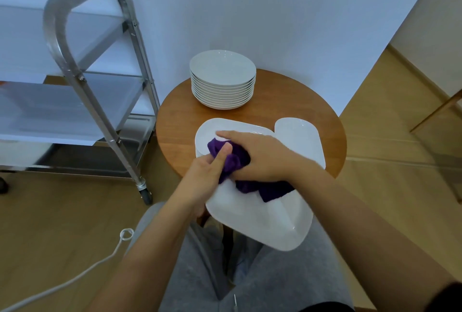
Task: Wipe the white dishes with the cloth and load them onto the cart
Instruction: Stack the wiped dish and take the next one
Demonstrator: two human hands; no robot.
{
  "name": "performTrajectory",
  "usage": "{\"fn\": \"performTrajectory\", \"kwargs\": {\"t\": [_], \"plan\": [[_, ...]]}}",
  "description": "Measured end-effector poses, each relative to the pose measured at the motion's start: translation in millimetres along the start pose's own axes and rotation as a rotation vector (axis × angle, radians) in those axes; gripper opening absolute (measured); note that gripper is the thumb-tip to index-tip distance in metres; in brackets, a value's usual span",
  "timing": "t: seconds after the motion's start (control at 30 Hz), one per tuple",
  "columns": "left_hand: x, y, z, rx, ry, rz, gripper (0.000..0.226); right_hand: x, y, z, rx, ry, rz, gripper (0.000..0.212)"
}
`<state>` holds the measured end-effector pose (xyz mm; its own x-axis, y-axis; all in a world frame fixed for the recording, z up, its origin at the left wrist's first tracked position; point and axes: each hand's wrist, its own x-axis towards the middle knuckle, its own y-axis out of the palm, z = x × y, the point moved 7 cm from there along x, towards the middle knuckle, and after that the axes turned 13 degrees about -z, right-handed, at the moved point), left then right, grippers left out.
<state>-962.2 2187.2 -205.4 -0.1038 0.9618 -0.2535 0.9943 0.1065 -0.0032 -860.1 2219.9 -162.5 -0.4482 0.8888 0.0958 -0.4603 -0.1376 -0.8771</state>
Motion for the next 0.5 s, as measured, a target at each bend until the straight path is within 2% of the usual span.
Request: {"fn": "performTrajectory", "kwargs": {"t": [0.07, 0.1, 0.2, 0.27, 0.37, 0.5], "plan": [[-4, -8, -8, 0.025, 0.042, 0.022, 0.042, 4, -6, -10, 0.220, 0.152, 0.138, 0.043], [-4, -12, -13, 0.006, 0.051, 0.038, 0.038, 4, -7, -16, 0.291, 0.220, 0.202, 0.036], [1, -28, -23, -0.094, 0.045, -0.016, 0.028, -4, -4, -38, 0.368, 0.367, 0.337, 0.033], [5, -40, -25, -0.120, 0.035, -0.080, 0.023, -13, -3, -50, 0.431, 0.432, 0.357, 0.035], [9, -52, -27, -0.153, 0.068, -0.149, 0.027, -22, -8, -62, 0.632, 0.506, 0.241, 0.045], [10, -59, -28, -0.243, 0.084, -0.274, 0.021, -32, -11, -77, 0.978, 0.657, -0.134, 0.056]]}}
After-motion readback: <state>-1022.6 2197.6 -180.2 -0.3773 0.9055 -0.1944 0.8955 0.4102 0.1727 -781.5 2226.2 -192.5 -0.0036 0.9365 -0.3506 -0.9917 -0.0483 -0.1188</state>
